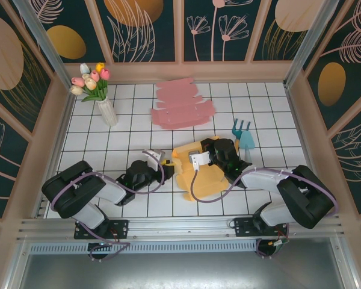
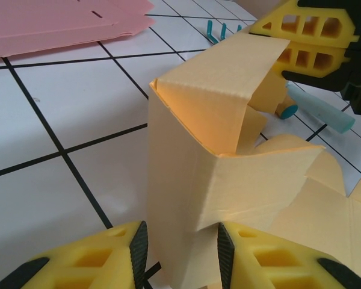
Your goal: Fold the paper box
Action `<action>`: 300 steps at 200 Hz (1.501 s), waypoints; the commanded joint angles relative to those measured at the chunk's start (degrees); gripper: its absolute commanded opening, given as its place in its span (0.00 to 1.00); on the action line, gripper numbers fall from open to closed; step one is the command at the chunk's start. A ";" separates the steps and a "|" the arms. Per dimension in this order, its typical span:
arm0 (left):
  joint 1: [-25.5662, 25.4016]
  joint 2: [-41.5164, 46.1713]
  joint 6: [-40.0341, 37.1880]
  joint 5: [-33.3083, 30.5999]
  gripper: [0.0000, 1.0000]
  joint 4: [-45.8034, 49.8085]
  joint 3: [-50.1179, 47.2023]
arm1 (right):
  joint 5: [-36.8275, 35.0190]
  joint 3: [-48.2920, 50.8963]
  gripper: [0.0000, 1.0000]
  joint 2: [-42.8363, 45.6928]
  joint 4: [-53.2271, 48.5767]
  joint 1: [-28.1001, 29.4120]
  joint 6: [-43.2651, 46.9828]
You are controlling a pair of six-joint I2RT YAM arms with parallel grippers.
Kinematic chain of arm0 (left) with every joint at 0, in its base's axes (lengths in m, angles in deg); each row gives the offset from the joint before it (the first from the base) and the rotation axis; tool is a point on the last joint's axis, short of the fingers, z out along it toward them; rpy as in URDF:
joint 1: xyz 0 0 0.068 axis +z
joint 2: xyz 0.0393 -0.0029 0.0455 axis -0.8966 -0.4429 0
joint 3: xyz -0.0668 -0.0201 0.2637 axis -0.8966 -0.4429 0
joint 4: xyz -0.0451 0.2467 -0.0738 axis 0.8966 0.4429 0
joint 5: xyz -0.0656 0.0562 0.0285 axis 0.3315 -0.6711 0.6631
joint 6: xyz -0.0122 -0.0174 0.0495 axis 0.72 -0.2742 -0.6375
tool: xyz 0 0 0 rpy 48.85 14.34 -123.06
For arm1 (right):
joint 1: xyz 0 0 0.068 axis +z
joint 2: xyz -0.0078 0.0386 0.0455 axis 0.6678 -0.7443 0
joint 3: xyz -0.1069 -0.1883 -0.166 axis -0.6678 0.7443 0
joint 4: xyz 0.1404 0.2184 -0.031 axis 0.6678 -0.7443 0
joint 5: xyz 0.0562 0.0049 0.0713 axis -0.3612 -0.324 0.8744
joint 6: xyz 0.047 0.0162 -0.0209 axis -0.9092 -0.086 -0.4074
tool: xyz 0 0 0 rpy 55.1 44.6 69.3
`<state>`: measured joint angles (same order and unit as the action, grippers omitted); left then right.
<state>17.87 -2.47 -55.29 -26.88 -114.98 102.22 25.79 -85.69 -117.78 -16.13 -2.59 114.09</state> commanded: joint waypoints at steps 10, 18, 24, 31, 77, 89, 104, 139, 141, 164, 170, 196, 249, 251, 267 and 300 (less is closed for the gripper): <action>-1.07 -1.46 1.15 1.22 0.38 -3.31 2.12 | -0.33 1.39 0.00 -0.62 -1.83 -0.16 -0.01; -1.42 -2.02 1.19 1.24 0.38 -3.53 2.32 | -0.27 1.47 0.00 -0.49 -1.77 -0.14 0.11; -1.65 -2.43 1.15 1.16 0.38 -3.66 2.55 | -0.31 1.54 0.00 -0.53 -1.68 -0.11 0.20; -1.91 -2.89 1.23 1.01 0.38 -3.71 2.81 | -0.43 1.69 0.00 -0.54 -1.36 -0.11 0.38; -2.77 -5.81 1.93 -0.22 0.37 -3.71 4.94 | -3.24 5.85 0.00 0.18 5.91 0.95 4.57; -3.02 -6.40 2.18 -0.72 0.38 -3.76 5.36 | -4.38 6.54 0.00 0.42 6.64 1.58 5.82; -3.43 -7.03 2.63 -1.45 0.38 -4.10 5.59 | -5.68 7.21 0.00 0.43 7.49 2.70 6.27; -4.72 -7.74 3.26 -3.49 0.38 -4.50 6.39 | -7.58 8.50 0.00 0.43 8.35 4.33 5.69; -4.81 -7.73 3.25 -3.61 0.38 -4.50 6.39 | -7.63 8.44 0.00 0.43 8.38 4.36 5.62; -4.96 -7.90 3.77 -5.06 0.38 -5.02 6.45 | -7.74 8.57 0.00 0.70 8.11 4.62 4.83; -5.00 -7.87 3.90 -5.44 0.38 -5.28 6.60 | -7.67 8.59 0.00 0.74 8.04 4.63 4.81; -5.08 -9.57 4.87 -8.05 0.43 -5.69 6.96 | -7.59 8.68 0.00 0.43 8.01 4.70 4.58; -6.87 -12.91 4.40 -14.86 0.42 -8.45 8.70 | -7.74 8.59 0.00 -0.17 7.89 4.76 4.54; -6.88 -13.00 4.33 -15.22 0.42 -8.45 8.83 | -7.76 8.55 0.00 -0.18 7.91 4.78 4.52; -7.06 -13.91 4.37 -17.83 0.41 -8.53 9.30 | -7.65 8.58 0.00 -0.19 7.69 4.78 4.28; -7.05 -15.80 4.04 -23.23 0.39 -8.36 9.79 | -7.65 8.42 0.00 -0.36 7.33 4.73 4.18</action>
<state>10.41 -16.20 -51.05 -42.66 -121.89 110.59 16.17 -78.63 -117.21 -4.59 1.32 117.19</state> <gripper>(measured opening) 0.397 0.068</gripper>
